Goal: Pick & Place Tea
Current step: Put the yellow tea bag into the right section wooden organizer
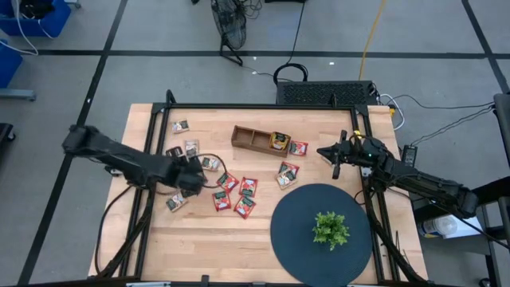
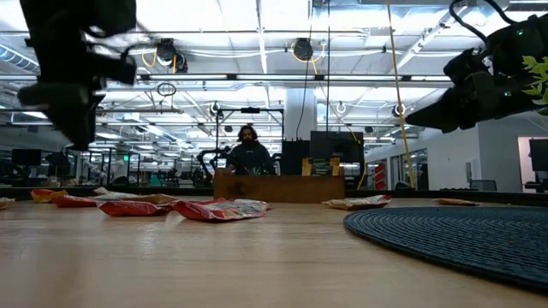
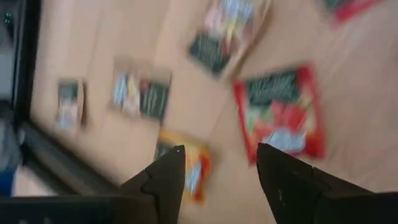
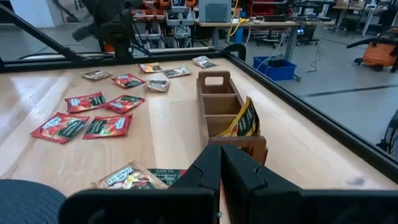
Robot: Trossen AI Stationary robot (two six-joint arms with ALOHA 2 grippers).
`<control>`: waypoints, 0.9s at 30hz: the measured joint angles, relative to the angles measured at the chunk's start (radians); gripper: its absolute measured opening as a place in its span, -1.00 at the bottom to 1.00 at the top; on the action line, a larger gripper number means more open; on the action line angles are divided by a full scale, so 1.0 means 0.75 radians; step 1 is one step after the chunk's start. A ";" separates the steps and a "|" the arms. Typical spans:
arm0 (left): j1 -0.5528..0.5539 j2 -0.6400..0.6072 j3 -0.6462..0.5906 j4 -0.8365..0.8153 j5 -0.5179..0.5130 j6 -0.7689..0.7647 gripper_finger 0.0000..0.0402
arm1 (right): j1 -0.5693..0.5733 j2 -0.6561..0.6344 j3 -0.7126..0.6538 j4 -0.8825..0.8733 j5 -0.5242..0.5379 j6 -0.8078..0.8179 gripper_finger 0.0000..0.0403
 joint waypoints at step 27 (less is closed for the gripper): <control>0.108 0.359 -0.168 -0.008 0.188 -0.065 0.00 | 0.000 0.000 -0.004 -0.007 -0.001 0.000 -1.00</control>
